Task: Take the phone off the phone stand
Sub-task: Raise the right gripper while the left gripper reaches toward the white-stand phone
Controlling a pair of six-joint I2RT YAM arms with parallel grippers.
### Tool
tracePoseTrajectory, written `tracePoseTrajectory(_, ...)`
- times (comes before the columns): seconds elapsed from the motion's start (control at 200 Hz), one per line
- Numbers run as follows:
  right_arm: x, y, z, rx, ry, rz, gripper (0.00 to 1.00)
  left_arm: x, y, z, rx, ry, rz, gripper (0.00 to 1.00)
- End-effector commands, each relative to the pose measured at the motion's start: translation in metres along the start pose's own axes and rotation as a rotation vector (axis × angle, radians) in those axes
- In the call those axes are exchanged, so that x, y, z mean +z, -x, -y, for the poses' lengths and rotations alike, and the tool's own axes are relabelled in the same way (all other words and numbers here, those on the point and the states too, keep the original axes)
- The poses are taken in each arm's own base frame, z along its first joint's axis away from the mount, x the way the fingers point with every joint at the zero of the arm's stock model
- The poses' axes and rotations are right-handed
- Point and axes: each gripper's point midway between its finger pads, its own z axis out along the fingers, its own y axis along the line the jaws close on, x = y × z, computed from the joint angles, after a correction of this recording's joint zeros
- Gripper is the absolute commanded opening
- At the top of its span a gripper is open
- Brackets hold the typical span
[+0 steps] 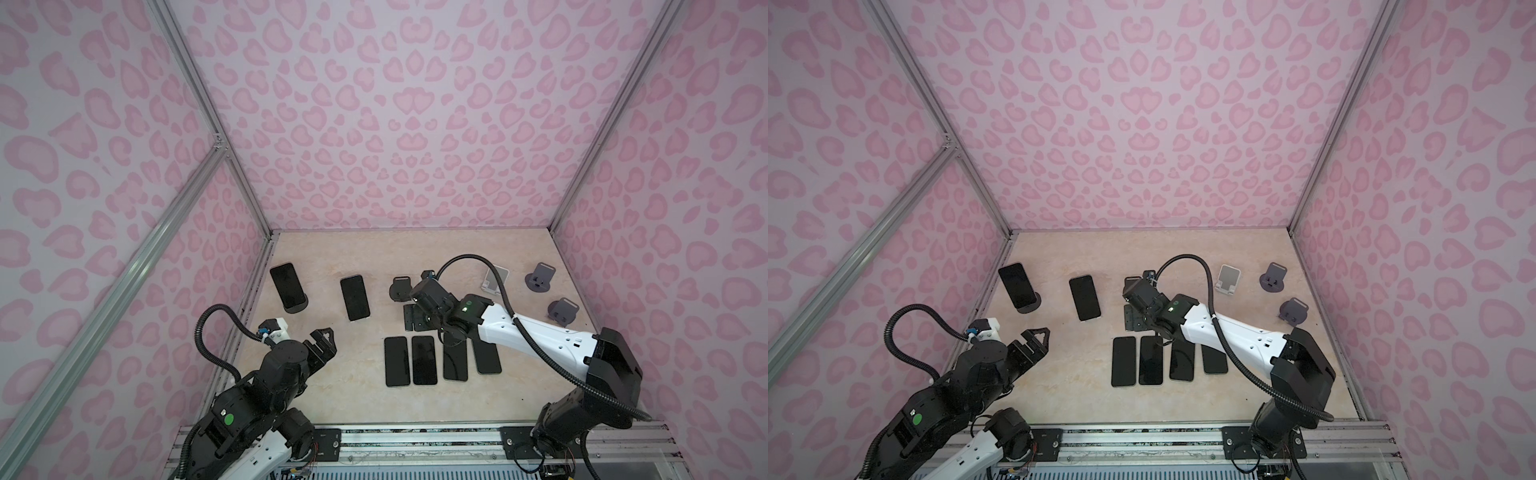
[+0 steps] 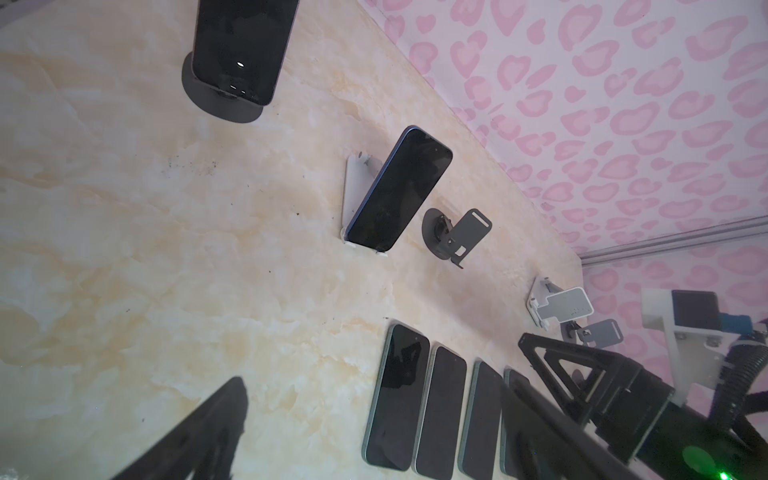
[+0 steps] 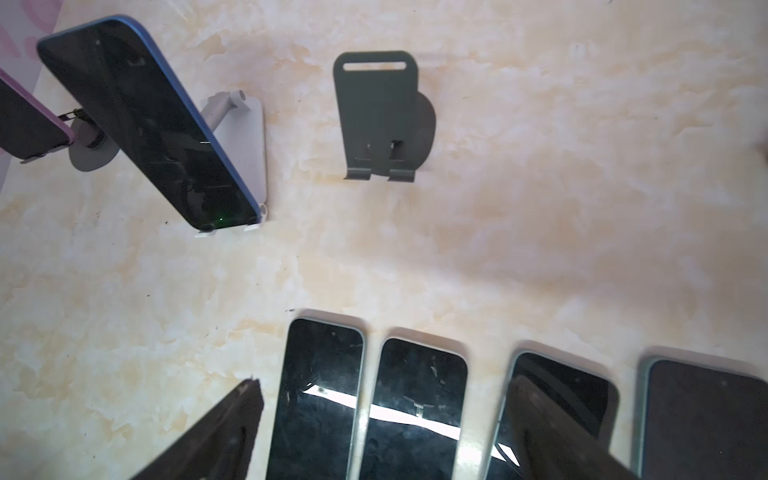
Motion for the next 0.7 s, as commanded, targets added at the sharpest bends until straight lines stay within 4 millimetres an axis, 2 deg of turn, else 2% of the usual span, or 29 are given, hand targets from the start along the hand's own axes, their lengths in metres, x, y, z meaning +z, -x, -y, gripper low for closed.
tracePoseTrajectory(0.0, -0.002, 0.005, 0.007, -0.023, 0.033, 0.017, 0.94, 0.000, 0.020, 0.016, 0.058, -0.010, 0.079, 0.98)
tracePoseTrajectory(0.16, -0.010, 0.008, 0.028, -0.002, 0.033, 0.056, 0.94, 0.010, 0.037, 0.045, 0.214, 0.049, 0.085, 0.98)
tracePoseTrajectory(0.255, -0.012, 0.008, 0.041, 0.031, 0.046, 0.074, 0.94, 0.025, 0.047, 0.056, 0.297, 0.150, 0.088, 0.98)
tracePoseTrajectory(0.475, -0.021, 0.016, 0.076, 0.079, 0.035, 0.122, 0.94, 0.061, 0.065, 0.084, 0.364, 0.283, 0.145, 0.98)
tracePoseTrajectory(0.605, -0.026, 0.021, 0.091, 0.104, 0.043, 0.148, 0.95, 0.091, 0.063, 0.100, 0.421, 0.323, 0.139, 0.98)
tracePoseTrajectory(0.695, -0.028, 0.023, 0.101, 0.109, 0.038, 0.155, 0.95, 0.120, 0.050, 0.110, 0.469, 0.329, 0.068, 0.98)
